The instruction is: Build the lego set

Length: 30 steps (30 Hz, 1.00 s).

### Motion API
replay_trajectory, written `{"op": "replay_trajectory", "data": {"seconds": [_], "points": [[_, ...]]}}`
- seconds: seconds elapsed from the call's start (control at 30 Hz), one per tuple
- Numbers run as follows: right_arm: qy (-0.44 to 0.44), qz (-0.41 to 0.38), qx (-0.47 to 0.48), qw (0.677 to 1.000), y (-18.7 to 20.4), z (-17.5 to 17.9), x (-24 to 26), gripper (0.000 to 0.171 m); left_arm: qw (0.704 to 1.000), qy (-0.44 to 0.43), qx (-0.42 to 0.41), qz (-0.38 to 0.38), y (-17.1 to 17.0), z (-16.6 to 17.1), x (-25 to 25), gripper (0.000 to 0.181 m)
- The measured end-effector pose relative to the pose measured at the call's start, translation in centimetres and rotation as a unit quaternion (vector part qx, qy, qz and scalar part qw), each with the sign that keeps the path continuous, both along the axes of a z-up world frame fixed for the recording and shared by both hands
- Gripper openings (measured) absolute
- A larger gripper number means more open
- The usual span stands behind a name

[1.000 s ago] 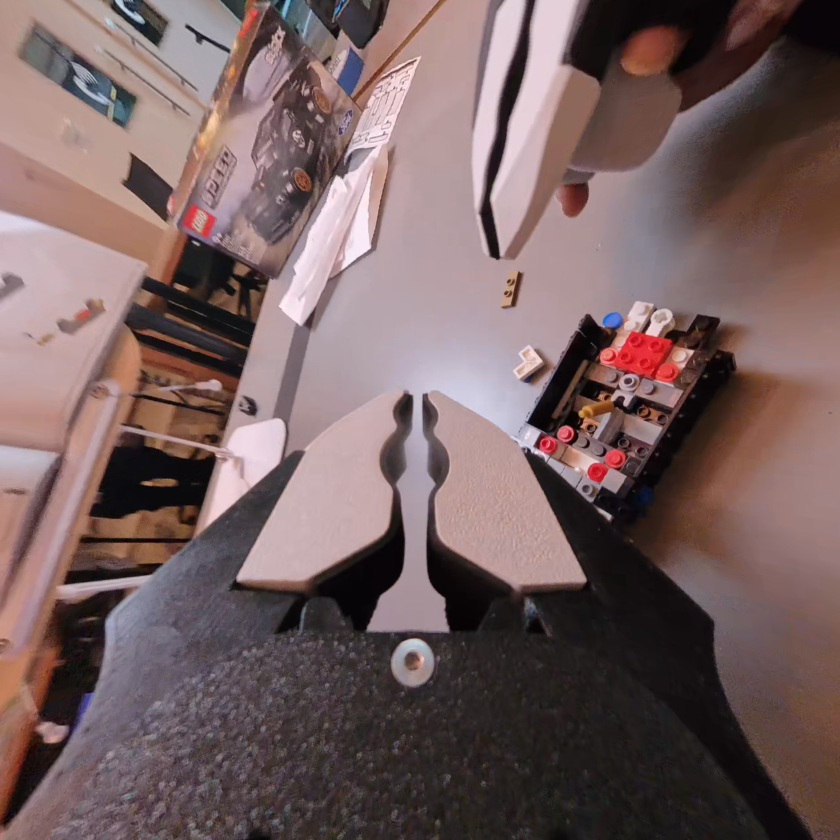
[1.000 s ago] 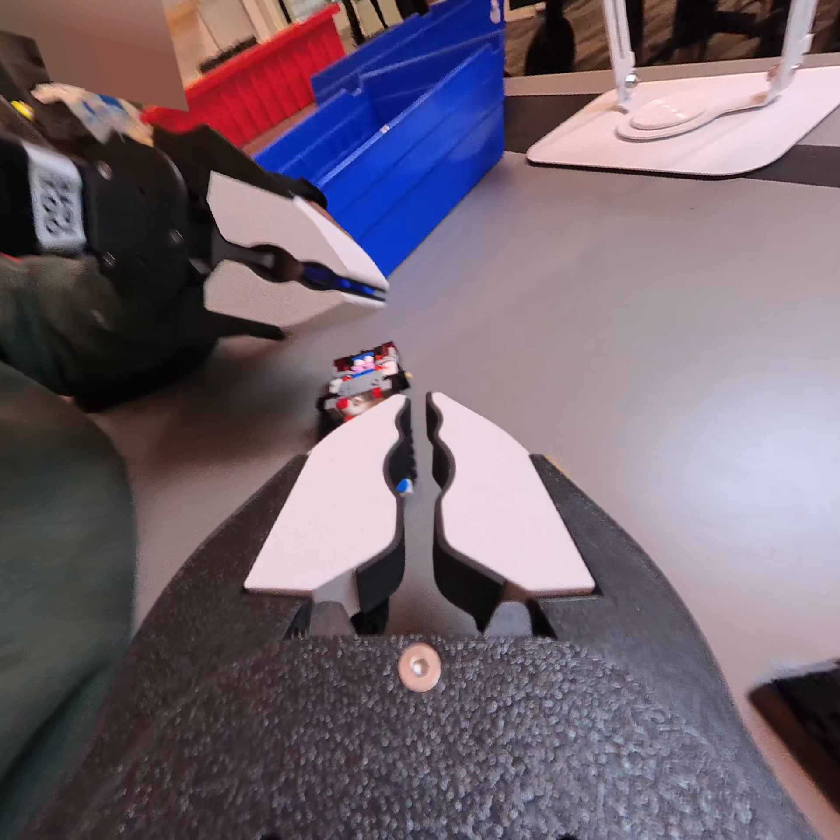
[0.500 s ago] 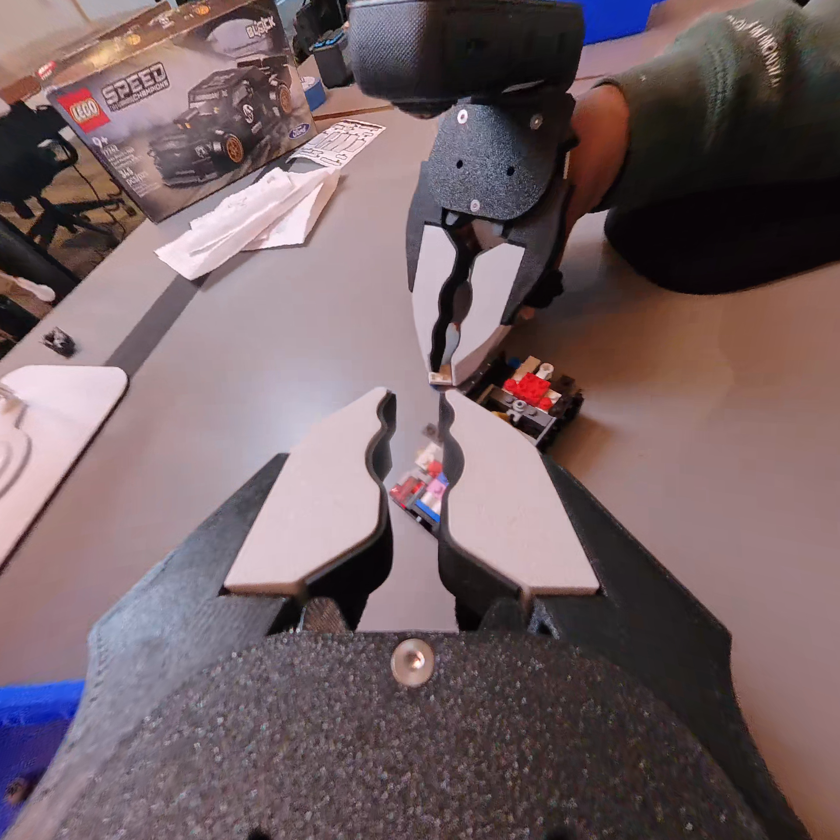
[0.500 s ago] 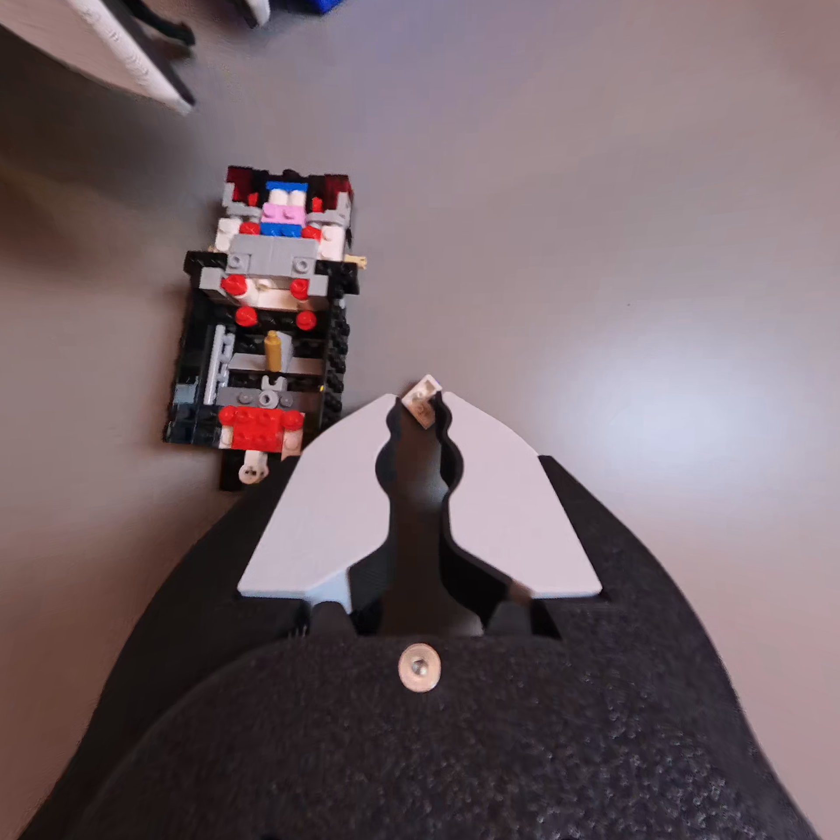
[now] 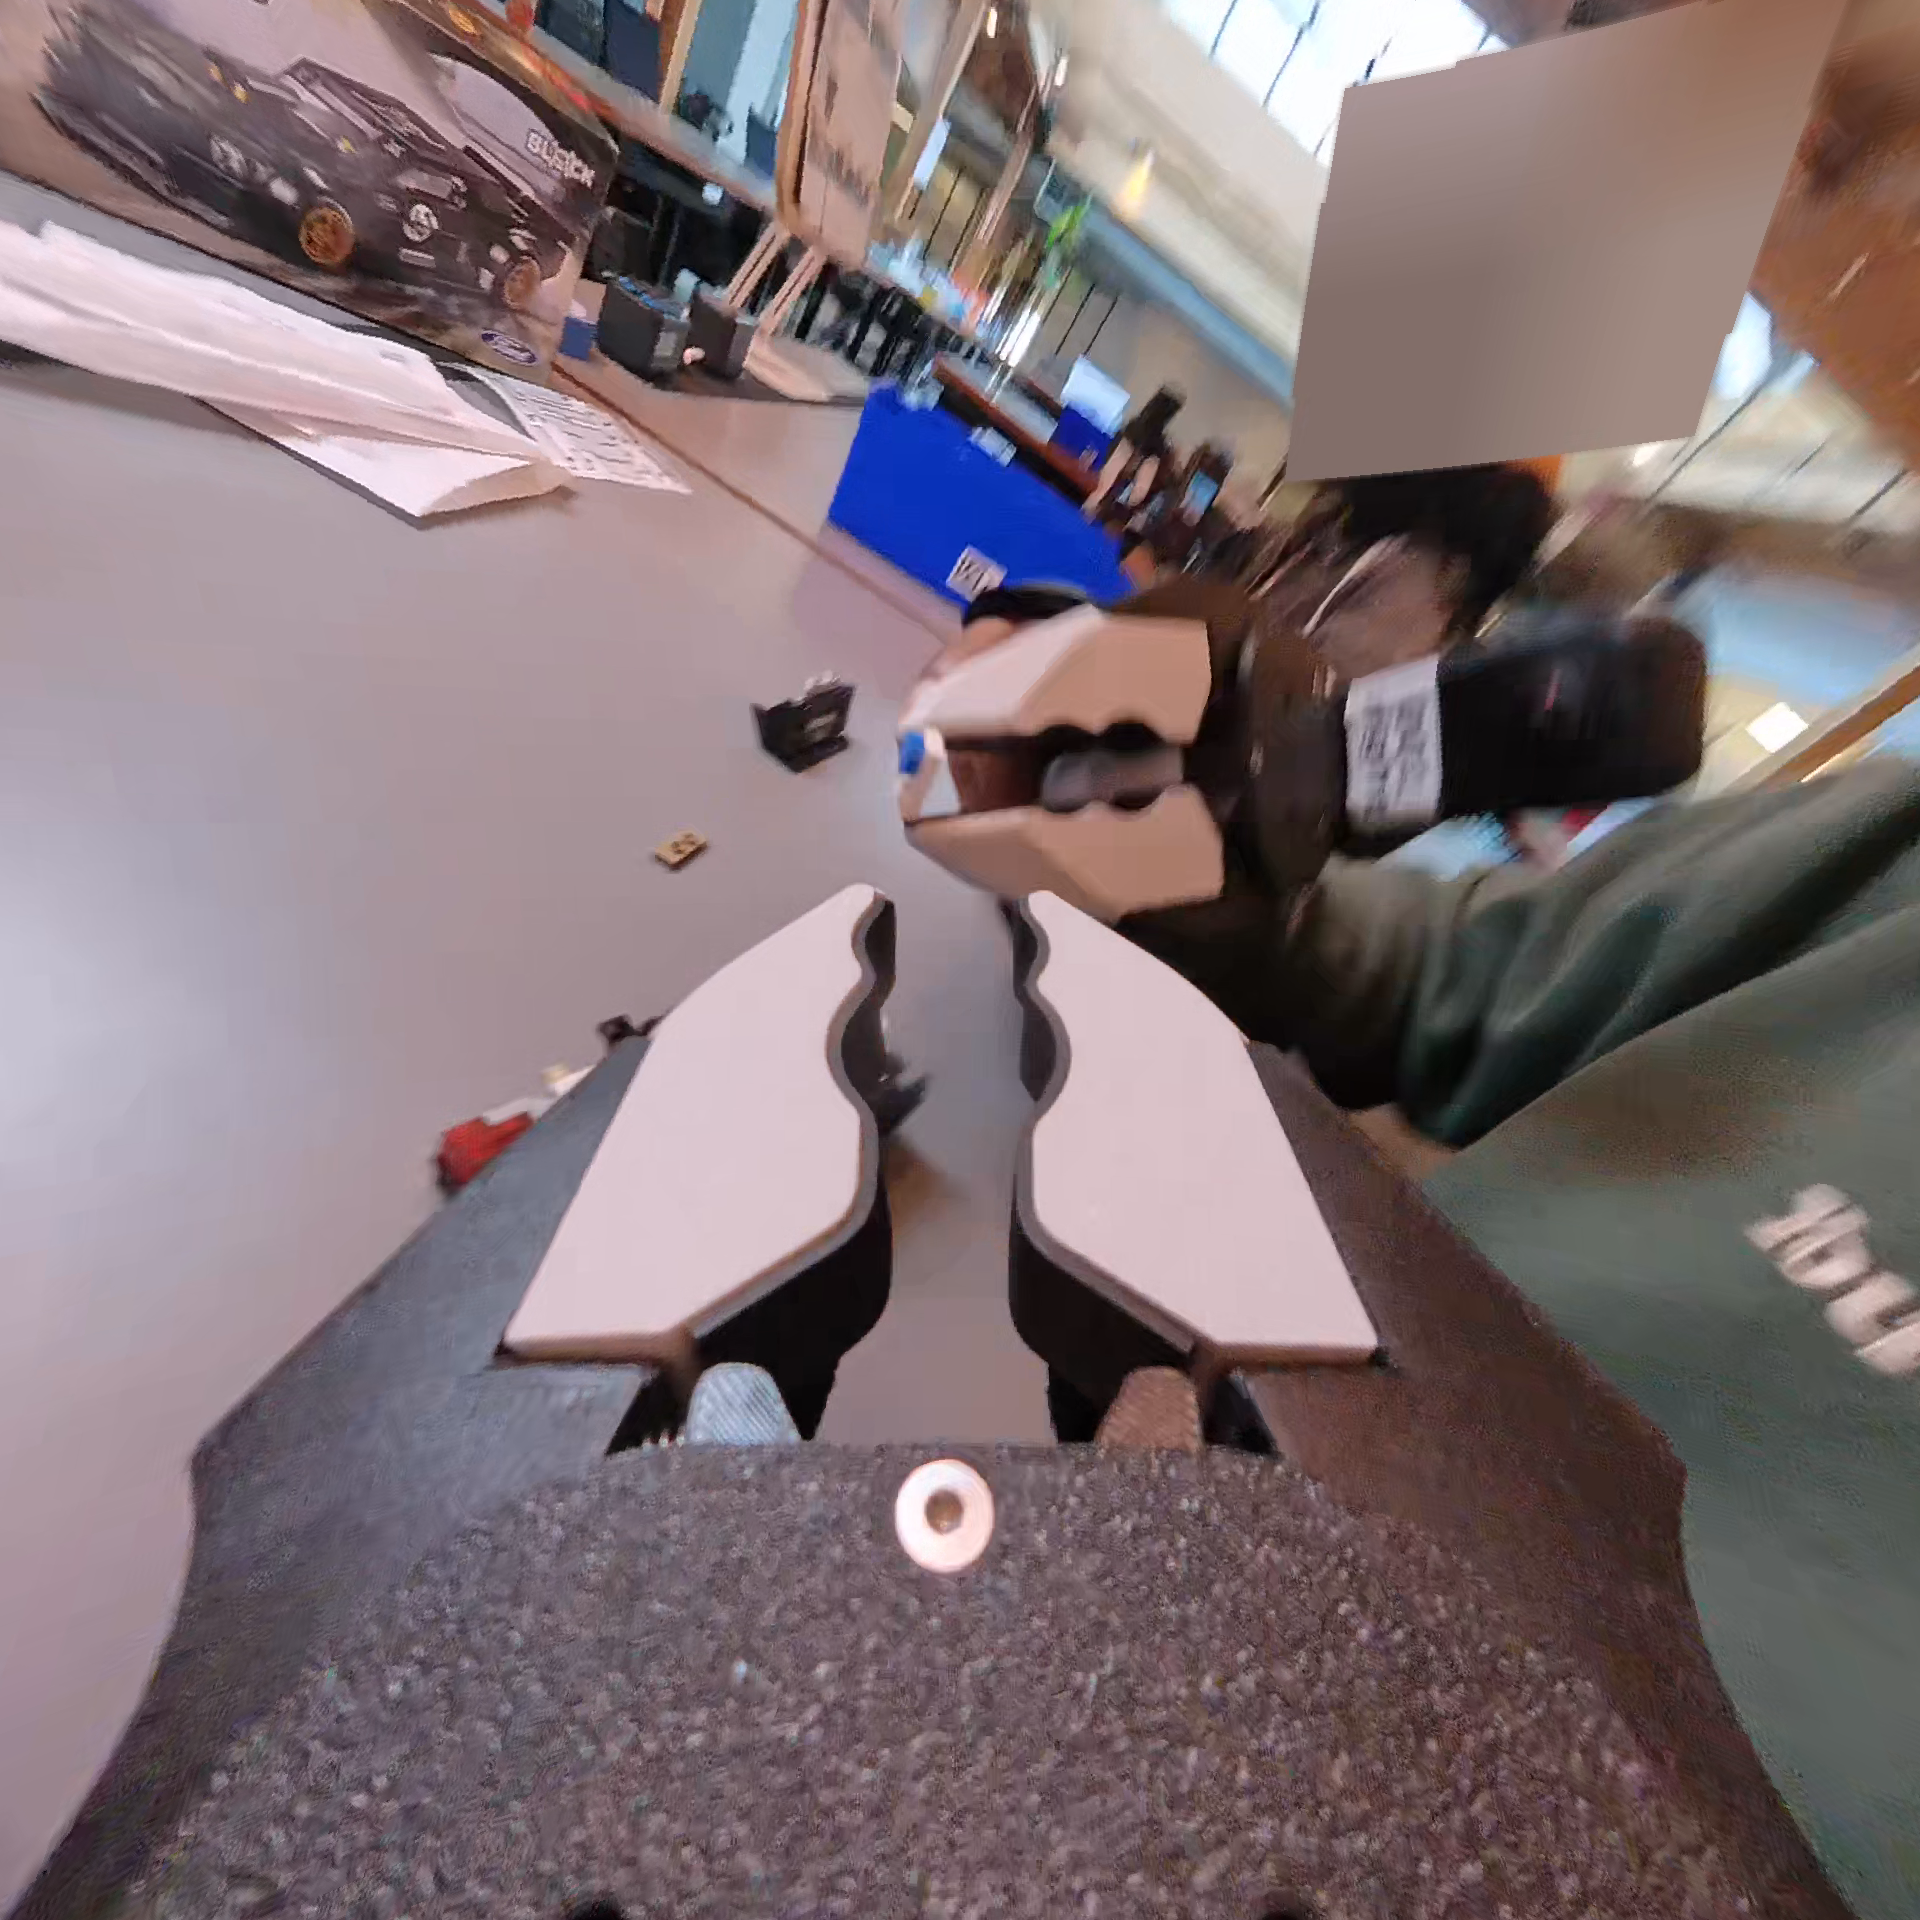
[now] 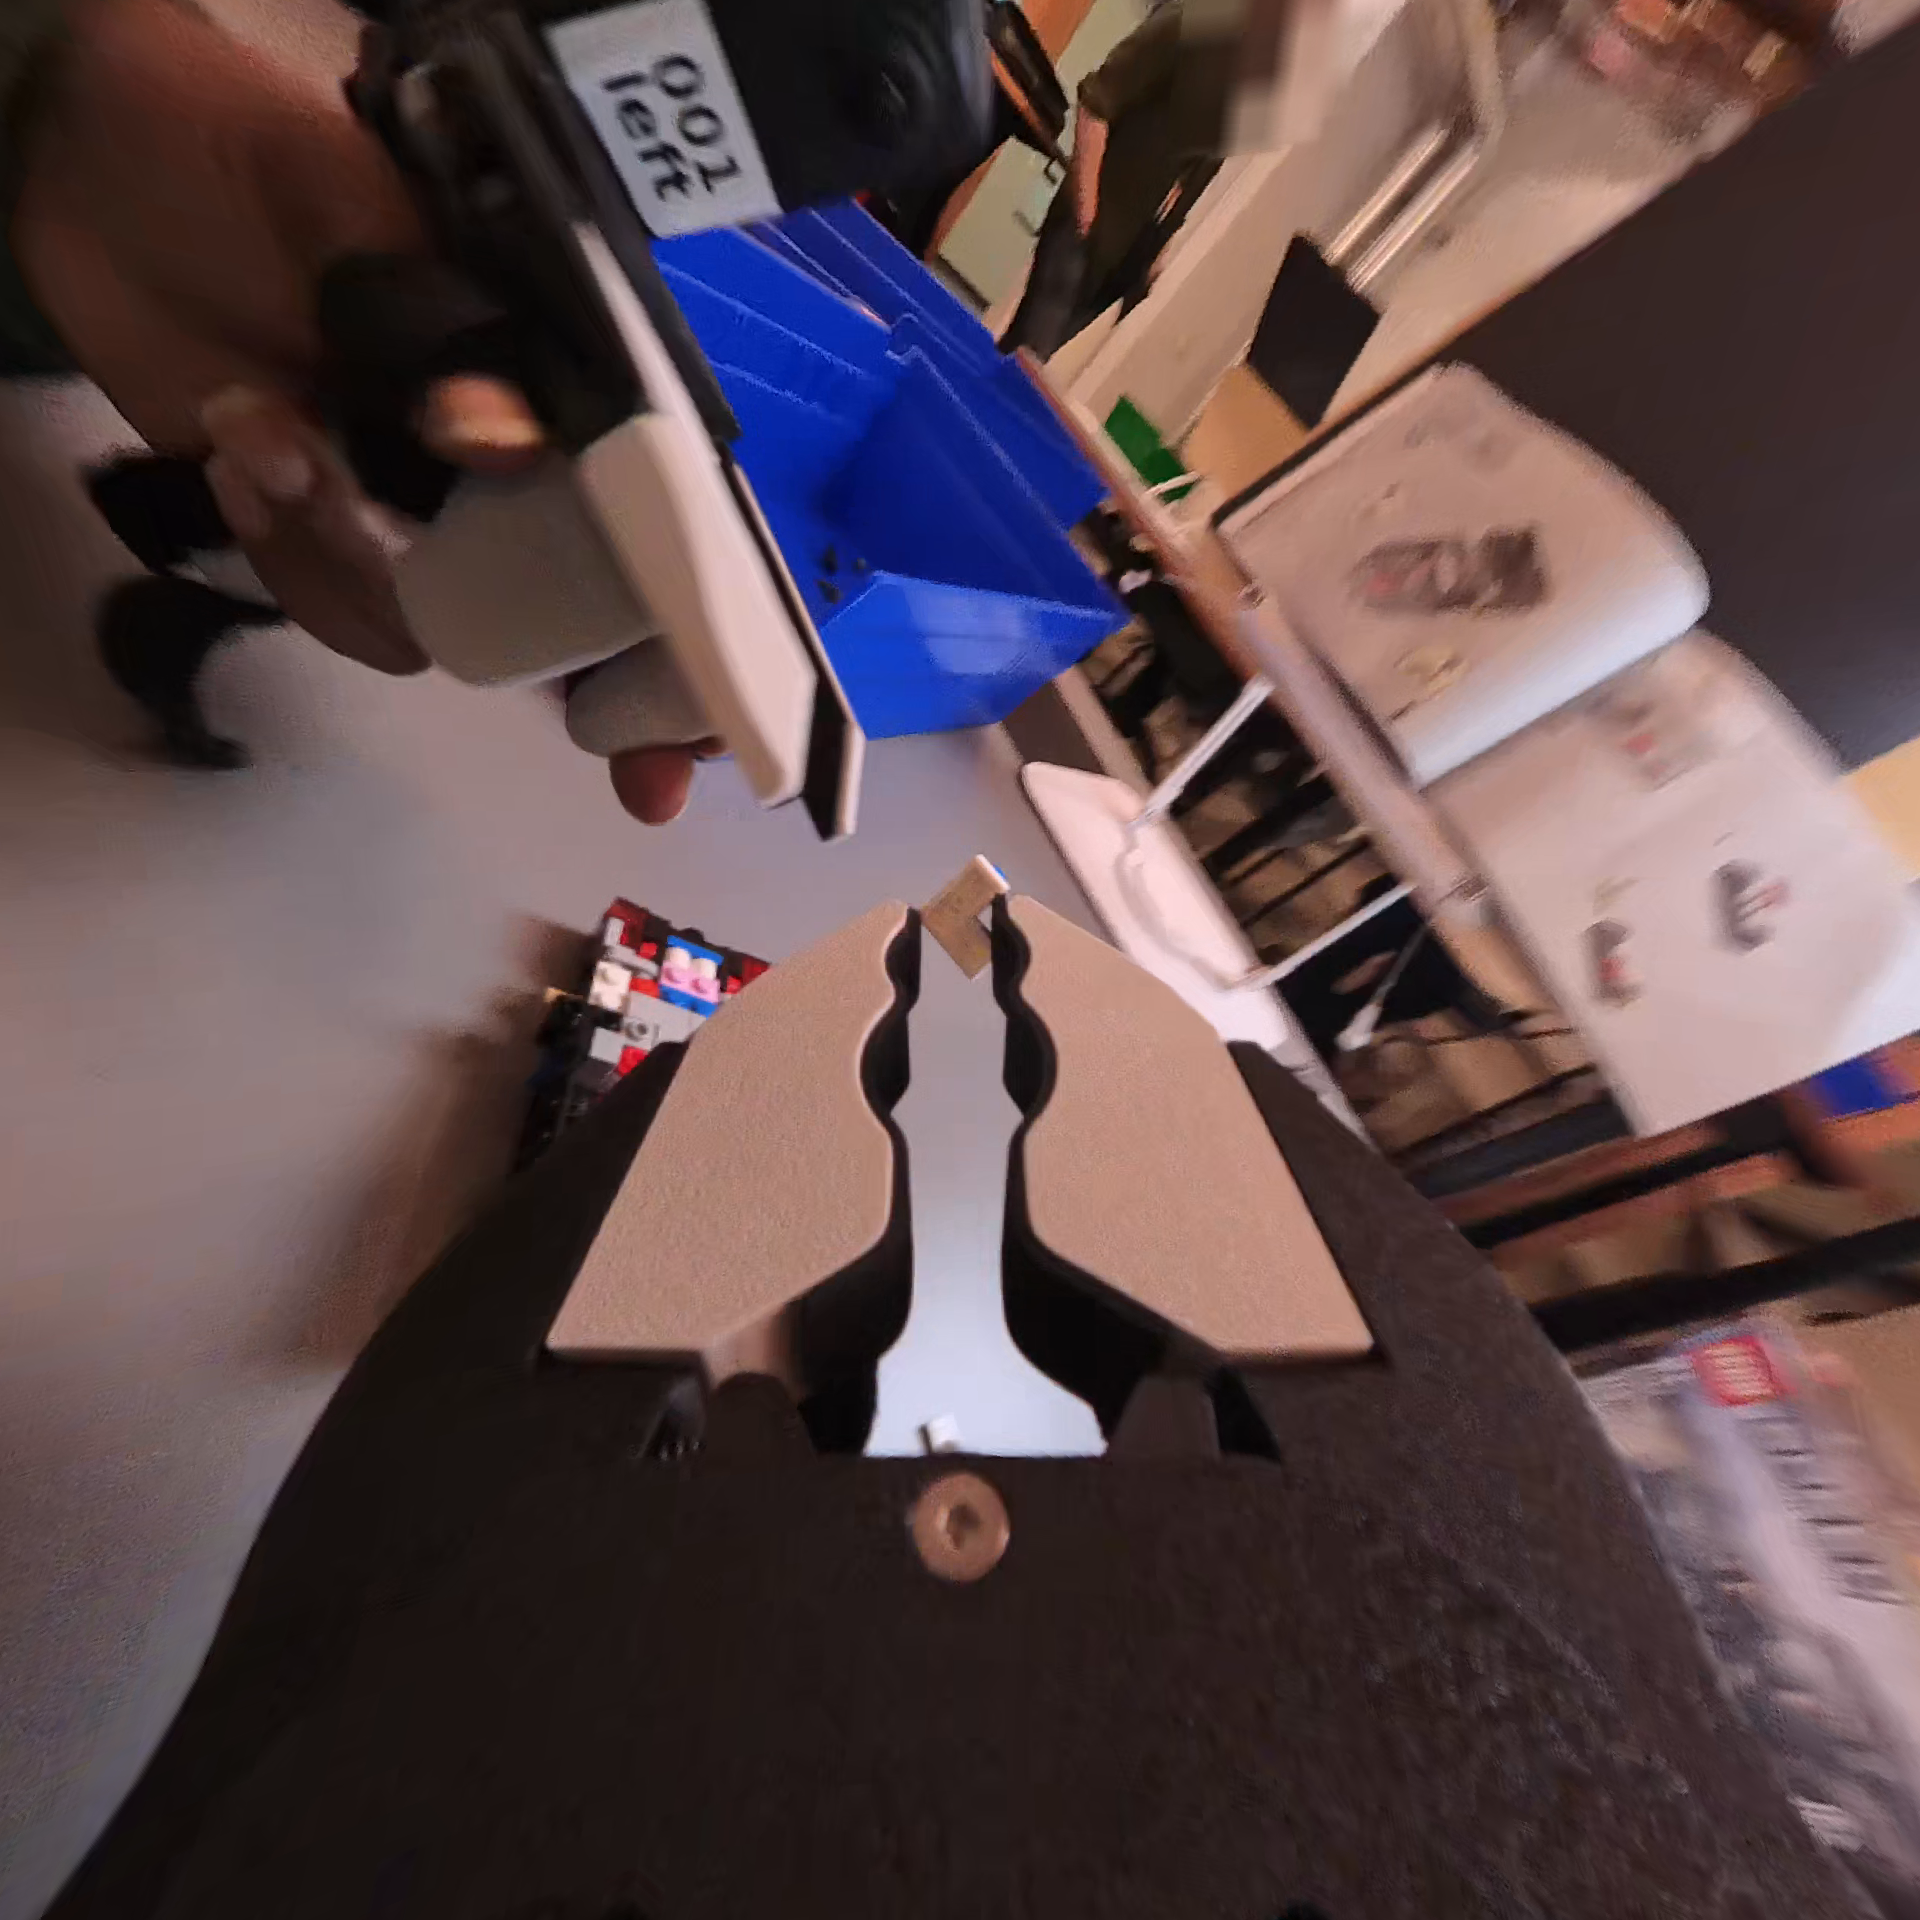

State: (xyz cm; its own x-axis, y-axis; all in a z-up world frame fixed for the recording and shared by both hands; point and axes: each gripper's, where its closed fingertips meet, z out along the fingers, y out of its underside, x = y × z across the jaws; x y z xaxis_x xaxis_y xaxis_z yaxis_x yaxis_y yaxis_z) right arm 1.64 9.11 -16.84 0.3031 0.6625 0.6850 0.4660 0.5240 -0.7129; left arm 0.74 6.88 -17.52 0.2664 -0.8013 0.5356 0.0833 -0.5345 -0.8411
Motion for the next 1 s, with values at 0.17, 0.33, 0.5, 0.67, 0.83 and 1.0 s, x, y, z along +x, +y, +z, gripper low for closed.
{"op": "replay_trajectory", "data": {"seconds": [0.17,0.33,0.5,0.67,0.83,1.0], "points": [[-0.033,-0.015,0.169,0.985,-1.7,1.1,-1.1,0.013,0.991,-0.093,-0.094,-0.008,0.3,1.0,-0.2,0.026],[-0.011,0.005,0.167,0.986,-2.8,1.2,-1.6,0.013,0.998,-0.053,-0.011,-0.029,-1.2,1.4,0.8,0.015],[0.043,0.037,0.075,0.996,-2.9,1.3,-1.6,0.015,0.997,-0.005,0.073,-0.012,-1.3,1.7,0.8,0.006],[0.082,0.084,-0.076,0.990,-2.8,0.2,-1.6,0.012,0.977,0.106,0.183,0.032,-0.4,0.6,0.2,0.004],[0.119,0.142,-0.249,0.951,-3.3,-0.5,-1.8,0.014,0.880,0.280,0.373,0.092,1.0,-0.5,-1.1,0.004],[0.159,0.125,-0.415,0.887,-2.3,-0.6,-1.8,0.024,0.730,0.403,0.537,0.130,1.7,-0.8,-1.8,0.004]]}}
